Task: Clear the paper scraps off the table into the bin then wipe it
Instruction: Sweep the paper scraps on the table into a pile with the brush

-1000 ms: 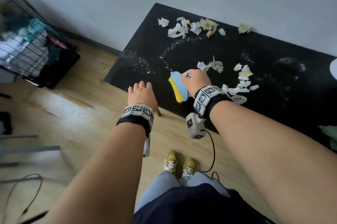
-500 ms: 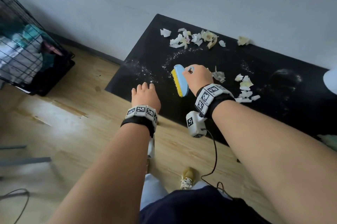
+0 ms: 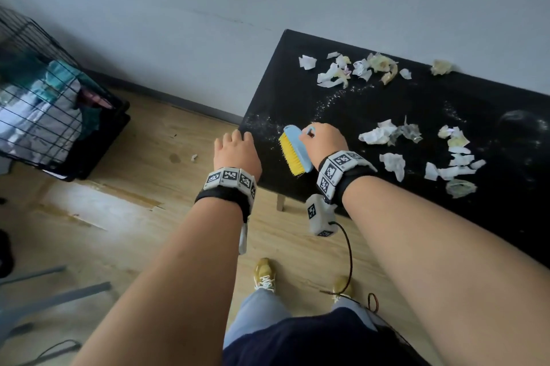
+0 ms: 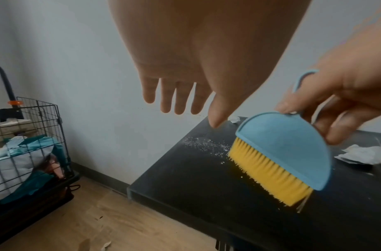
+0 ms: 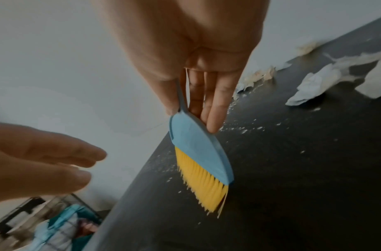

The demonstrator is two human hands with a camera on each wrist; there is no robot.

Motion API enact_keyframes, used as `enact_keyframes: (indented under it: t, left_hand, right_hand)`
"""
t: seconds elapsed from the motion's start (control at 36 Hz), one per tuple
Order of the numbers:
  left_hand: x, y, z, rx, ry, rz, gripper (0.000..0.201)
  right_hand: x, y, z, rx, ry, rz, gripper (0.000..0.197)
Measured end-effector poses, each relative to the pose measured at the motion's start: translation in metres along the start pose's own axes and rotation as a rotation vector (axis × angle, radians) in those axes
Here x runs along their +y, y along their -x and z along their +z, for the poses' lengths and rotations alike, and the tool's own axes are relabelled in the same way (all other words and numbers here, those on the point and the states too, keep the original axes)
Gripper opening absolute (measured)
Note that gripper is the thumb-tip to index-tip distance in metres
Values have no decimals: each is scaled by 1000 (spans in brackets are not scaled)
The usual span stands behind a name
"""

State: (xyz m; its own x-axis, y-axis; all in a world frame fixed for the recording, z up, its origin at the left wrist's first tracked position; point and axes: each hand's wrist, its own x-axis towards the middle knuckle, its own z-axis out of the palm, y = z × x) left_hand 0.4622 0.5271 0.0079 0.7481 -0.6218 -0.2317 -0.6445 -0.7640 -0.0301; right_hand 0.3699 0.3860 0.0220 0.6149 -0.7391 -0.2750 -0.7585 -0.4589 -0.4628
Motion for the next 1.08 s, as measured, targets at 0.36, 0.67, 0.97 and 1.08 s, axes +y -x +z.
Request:
enact_keyframes:
  t: [0.36, 0.67, 0.97, 1.08]
  left_hand:
    - [-9, -39, -9, 28, 27, 162, 47]
    - [-20, -69, -18, 26, -18, 129, 47]
    - [19, -108, -25, -24, -30, 122, 45]
    - [43, -127, -32, -15, -10, 130, 41]
  right_hand:
    - [5, -20, -26, 243, 53, 170, 24]
    - [-44, -53, 5, 39, -81, 63, 26]
    - [13, -103, -37, 199, -30, 216, 21]
    - [23, -118, -61, 289, -4, 184, 22]
